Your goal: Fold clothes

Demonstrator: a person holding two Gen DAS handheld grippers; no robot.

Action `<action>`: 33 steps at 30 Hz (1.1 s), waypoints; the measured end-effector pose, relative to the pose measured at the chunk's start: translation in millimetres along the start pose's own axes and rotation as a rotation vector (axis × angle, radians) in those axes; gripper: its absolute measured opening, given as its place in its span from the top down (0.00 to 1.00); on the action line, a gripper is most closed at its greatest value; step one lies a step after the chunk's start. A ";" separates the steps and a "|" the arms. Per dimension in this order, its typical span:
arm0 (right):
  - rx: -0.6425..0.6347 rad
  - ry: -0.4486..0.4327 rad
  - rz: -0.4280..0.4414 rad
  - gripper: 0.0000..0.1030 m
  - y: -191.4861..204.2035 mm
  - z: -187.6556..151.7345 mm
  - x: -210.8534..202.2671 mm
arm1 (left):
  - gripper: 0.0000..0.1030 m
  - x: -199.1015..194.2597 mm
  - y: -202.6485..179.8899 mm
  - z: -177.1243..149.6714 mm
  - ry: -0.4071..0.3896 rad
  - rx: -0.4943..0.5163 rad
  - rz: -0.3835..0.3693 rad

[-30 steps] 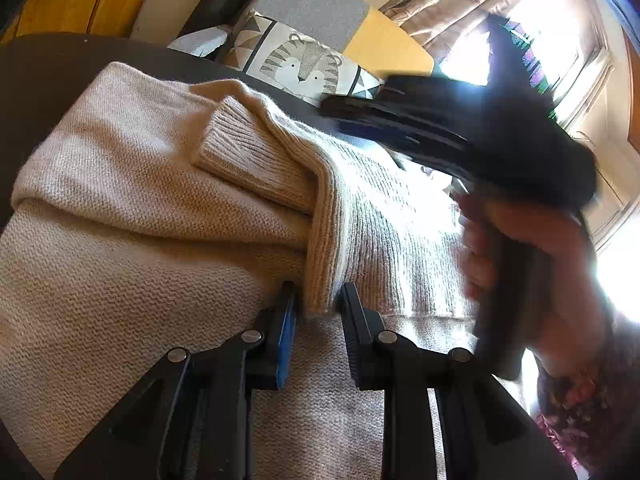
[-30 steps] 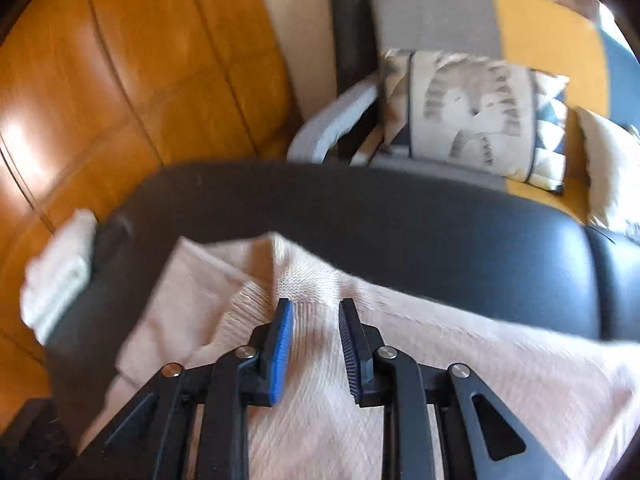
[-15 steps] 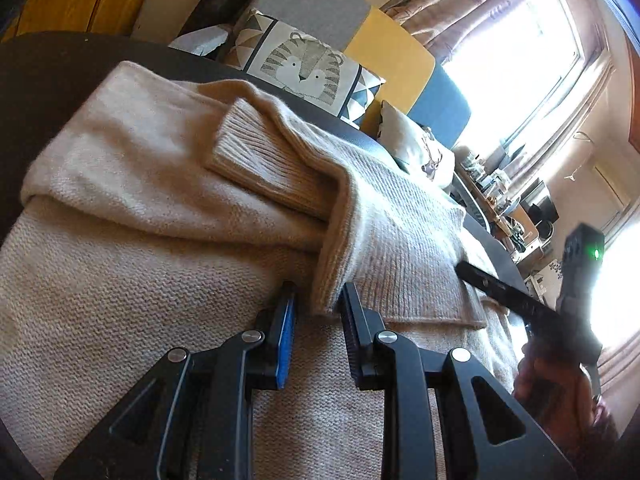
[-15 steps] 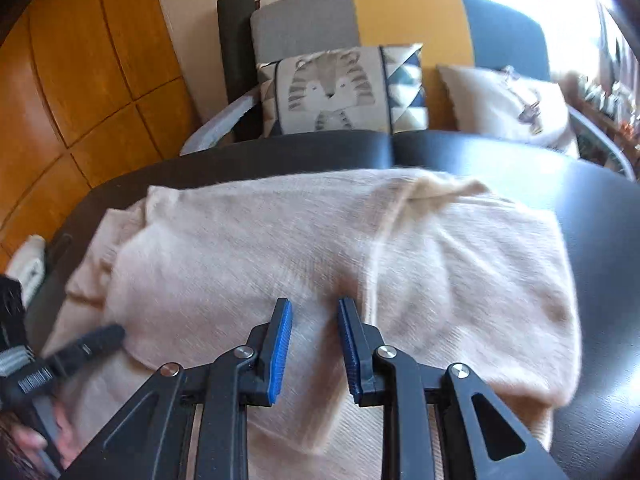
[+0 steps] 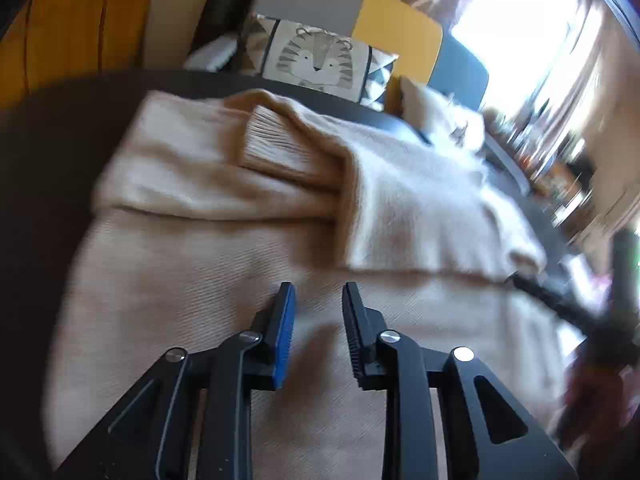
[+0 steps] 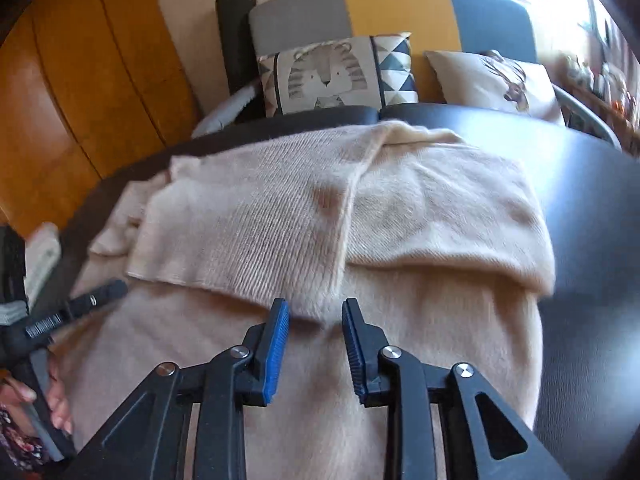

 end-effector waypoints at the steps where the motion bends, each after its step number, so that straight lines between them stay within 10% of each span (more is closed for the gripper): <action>1: 0.000 -0.016 -0.020 0.74 -1.5 -3.4 -5.5 | 0.65 -1.8 6.2 0.4 -0.018 -0.005 0.045; 6: -0.008 -0.101 -0.095 0.74 -10.3 6.8 -18.9 | 0.52 9.2 47.4 28.2 -0.036 -0.134 0.161; 14: 0.022 -0.022 -0.115 0.73 -14.0 48.0 34.4 | 0.38 50.0 47.9 62.9 -0.003 -0.056 0.301; 33: 0.067 -0.049 -0.048 0.72 -34.0 134.2 92.5 | 0.28 88.0 74.5 116.9 -0.006 -0.090 0.301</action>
Point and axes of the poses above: each gripper's, at about its wrist camera, not at the fingertips, and x roughly the way its jaws point, y to its left, z to its top, the point moved 2 cm from there along x, roughly the way its jaws point, and after that the axes turned 10 degrees about y, right-handed, at the moved point
